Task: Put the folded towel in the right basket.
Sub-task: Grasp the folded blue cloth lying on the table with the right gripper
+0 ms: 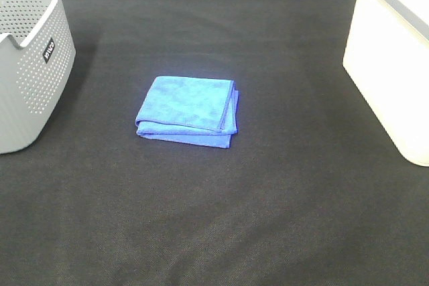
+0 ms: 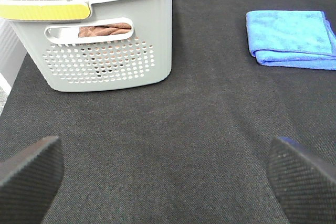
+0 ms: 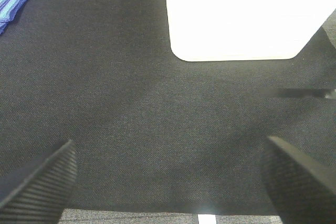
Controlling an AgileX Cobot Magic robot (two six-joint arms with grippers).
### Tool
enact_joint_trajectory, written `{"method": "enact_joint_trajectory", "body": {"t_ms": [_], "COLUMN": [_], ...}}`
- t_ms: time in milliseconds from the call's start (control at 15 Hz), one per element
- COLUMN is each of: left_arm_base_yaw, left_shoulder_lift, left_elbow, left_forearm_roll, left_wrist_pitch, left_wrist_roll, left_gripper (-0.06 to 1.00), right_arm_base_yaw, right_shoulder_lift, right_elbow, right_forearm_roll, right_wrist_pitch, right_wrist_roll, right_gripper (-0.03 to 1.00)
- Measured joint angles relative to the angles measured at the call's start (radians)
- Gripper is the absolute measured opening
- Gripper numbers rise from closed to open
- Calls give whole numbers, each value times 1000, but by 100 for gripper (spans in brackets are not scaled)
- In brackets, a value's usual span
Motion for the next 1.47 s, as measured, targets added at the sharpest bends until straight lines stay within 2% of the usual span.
{"method": "enact_joint_trajectory", "body": {"t_ms": [1467], "left_arm_base_yaw": [0], "left_shoulder_lift": [0], "left_elbow": [0], "left_forearm_roll": [7], "left_wrist_pitch": [0], "left_wrist_roll": [-1], "left_gripper": [98], "right_arm_base_yaw": [0], "right_shoulder_lift": [0], "right_elbow": [0], "right_forearm_roll": [0], "right_wrist_pitch": [0], "right_wrist_roll": [0], "right_gripper": [91]}}
